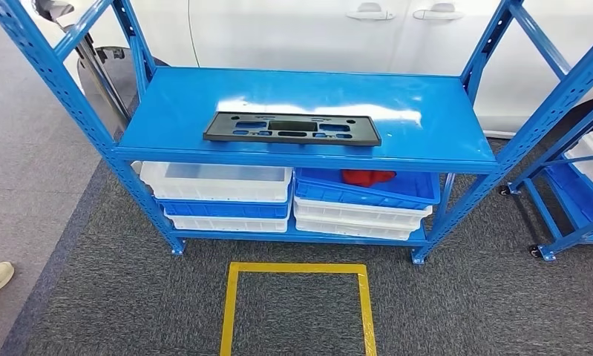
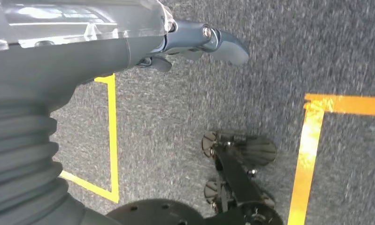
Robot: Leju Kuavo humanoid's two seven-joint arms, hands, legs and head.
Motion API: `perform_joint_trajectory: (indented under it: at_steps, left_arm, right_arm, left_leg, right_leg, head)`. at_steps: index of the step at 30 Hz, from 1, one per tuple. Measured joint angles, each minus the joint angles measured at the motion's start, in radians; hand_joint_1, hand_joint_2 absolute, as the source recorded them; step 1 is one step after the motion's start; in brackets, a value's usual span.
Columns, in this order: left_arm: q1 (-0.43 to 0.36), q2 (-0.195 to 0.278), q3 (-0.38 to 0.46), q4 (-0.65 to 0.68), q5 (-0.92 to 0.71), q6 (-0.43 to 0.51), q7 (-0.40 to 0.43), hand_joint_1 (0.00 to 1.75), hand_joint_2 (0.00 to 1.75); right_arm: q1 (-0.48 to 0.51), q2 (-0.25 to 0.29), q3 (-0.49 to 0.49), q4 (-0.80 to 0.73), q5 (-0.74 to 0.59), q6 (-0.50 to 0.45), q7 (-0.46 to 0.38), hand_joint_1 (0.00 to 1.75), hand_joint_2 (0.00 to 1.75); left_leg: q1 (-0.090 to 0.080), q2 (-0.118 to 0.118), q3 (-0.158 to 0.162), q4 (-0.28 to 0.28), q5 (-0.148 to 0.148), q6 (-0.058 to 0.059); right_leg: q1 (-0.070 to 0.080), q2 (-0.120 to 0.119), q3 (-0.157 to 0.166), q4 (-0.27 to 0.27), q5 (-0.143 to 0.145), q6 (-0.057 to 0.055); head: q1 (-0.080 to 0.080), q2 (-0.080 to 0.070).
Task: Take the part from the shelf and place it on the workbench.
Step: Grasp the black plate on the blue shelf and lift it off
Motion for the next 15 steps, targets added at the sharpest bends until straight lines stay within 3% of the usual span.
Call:
perform_joint_trajectory:
  at_steps: [3, 4, 5, 7, 9, 10, 12, 14, 15]
  left_arm:
    - [-0.022, -0.007, 0.075, 0.013, -0.059, -0.001, -0.018, 0.00, 0.00]
    - [-0.029, -0.010, 0.100, 0.019, -0.078, -0.001, -0.023, 0.00, 0.00]
    - [-0.036, -0.013, 0.124, 0.024, -0.097, -0.002, -0.028, 0.00, 0.00]
    - [-0.046, -0.017, 0.163, 0.032, -0.127, -0.002, -0.035, 0.00, 0.00]
    - [-0.056, -0.022, 0.193, 0.038, -0.151, -0.002, -0.041, 0.00, 0.00]
    - [-0.062, -0.025, 0.210, 0.041, -0.165, -0.003, -0.045, 0.00, 0.00]
    - [-0.074, -0.029, 0.243, 0.048, -0.192, -0.004, -0.051, 0.00, 0.00]
    - [-0.084, -0.031, 0.274, 0.053, -0.216, -0.006, -0.056, 0.00, 0.00]
    - [-0.088, -0.032, 0.290, 0.055, -0.229, -0.007, -0.059, 0.00, 0.00]
  right_arm:
    - [-0.031, 0.006, 0.007, 0.003, 0.008, -0.011, -0.049, 0.00, 0.00]
    - [-0.043, 0.008, 0.010, 0.002, 0.011, -0.013, -0.068, 0.00, 0.00]
    - [-0.054, 0.010, 0.012, -0.002, 0.013, -0.014, -0.088, 0.00, 0.00]
    - [-0.071, 0.013, 0.017, -0.017, 0.015, -0.014, -0.123, 0.00, 0.00]
    - [-0.087, 0.014, 0.020, -0.040, 0.016, -0.013, -0.150, 0.00, 0.00]
    - [-0.096, 0.015, 0.021, -0.056, 0.016, -0.012, -0.166, 0.00, 0.00]
    - [-0.115, 0.016, 0.026, -0.097, 0.016, -0.010, -0.198, 0.00, 0.87]
    - [-0.126, 0.019, 0.033, -0.147, 0.016, -0.005, -0.225, 0.00, 1.75]
    - [-0.128, 0.020, 0.036, -0.178, 0.016, -0.001, -0.239, 0.00, 1.75]
  left_leg:
    - [-0.007, 0.002, -0.003, -0.001, 0.003, 0.014]
    - [-0.011, 0.002, -0.003, -0.001, 0.002, 0.016]
    - [-0.014, 0.002, -0.001, -0.001, 0.002, 0.018]
    - [-0.019, 0.001, 0.004, 0.000, 0.000, 0.019]
    - [-0.022, 0.000, 0.008, 0.000, -0.002, 0.018]
    - [-0.024, 0.000, 0.008, 0.002, -0.004, 0.016]
    - [-0.026, 0.001, 0.005, 0.004, -0.007, 0.008]
    - [-0.025, 0.001, 0.004, 0.003, -0.008, -0.001]
    - [-0.024, 0.001, 0.005, 0.006, -0.011, -0.006]
  right_leg:
    - [0.001, 0.000, -0.093, 0.188, -0.088, 0.001]
    - [0.001, 0.000, -0.120, 0.238, -0.099, 0.001]
    - [0.002, 0.000, -0.131, 0.255, -0.091, -0.002]
    - [0.005, 0.000, -0.109, 0.197, -0.038, -0.010]
    - [0.011, 0.000, -0.058, 0.083, 0.021, -0.023]
    - [0.014, 0.000, -0.036, 0.031, 0.037, -0.029]
    - [0.021, -0.001, -0.016, -0.022, 0.045, -0.036]
    - [0.022, 0.000, -0.015, -0.028, 0.045, -0.040]
    - [0.020, -0.001, -0.012, -0.033, 0.047, -0.044]
  head:
    - [0.000, 0.000]
    - [0.000, 0.000]
    - [0.000, 0.000]
    - [0.000, 0.000]
    - [0.000, 0.000]
    - [0.000, 0.000]
    - [0.000, 0.000]
    - [0.000, 0.000]
    - [0.000, 0.000]
